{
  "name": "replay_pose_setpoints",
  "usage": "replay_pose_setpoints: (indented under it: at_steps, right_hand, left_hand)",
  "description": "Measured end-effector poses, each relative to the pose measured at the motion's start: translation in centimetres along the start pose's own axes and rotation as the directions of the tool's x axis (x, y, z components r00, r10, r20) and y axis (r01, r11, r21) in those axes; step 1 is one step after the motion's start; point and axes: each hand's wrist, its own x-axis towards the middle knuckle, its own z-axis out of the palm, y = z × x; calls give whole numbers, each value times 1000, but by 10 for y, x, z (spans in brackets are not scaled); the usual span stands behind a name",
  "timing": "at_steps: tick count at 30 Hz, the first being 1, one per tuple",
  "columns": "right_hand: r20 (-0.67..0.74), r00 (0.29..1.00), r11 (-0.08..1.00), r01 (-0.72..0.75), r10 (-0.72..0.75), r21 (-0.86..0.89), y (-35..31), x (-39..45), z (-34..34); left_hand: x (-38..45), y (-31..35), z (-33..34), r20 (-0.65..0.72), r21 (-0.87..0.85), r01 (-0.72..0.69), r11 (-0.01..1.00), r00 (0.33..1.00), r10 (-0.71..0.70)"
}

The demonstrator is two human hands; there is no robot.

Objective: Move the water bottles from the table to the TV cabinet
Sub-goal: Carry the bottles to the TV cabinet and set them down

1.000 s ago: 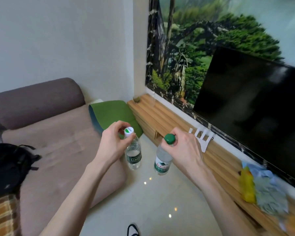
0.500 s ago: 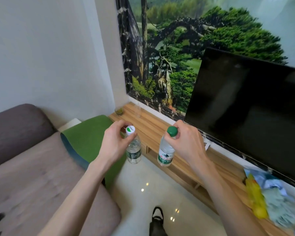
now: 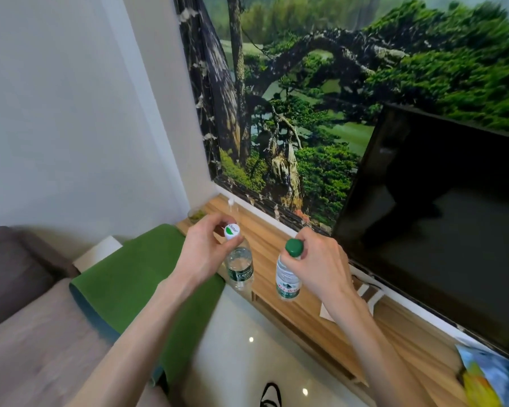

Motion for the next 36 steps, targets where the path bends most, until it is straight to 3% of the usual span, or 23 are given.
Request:
replay_pose_setpoints:
  at_steps: [10,15,27,36]
  right_hand:
    - [0,1000,1000,6,-6,-15,14,111,30]
    - [22,996,996,-82,83,-20,15,150,48]
    - [0,956,943,-290,294,-166,0,241,112]
    - [6,936,920,-344,351,-190,23,311,189]
  left_hand:
    - [110,-42,36,57,32,6,999,998,-7]
    - [158,-62,45,121,3,7,1000,993,-7]
    - [288,-130,67,340,-9,-145,989,930,140]
    - [364,-208,127,365,-95,-83,992,924,112]
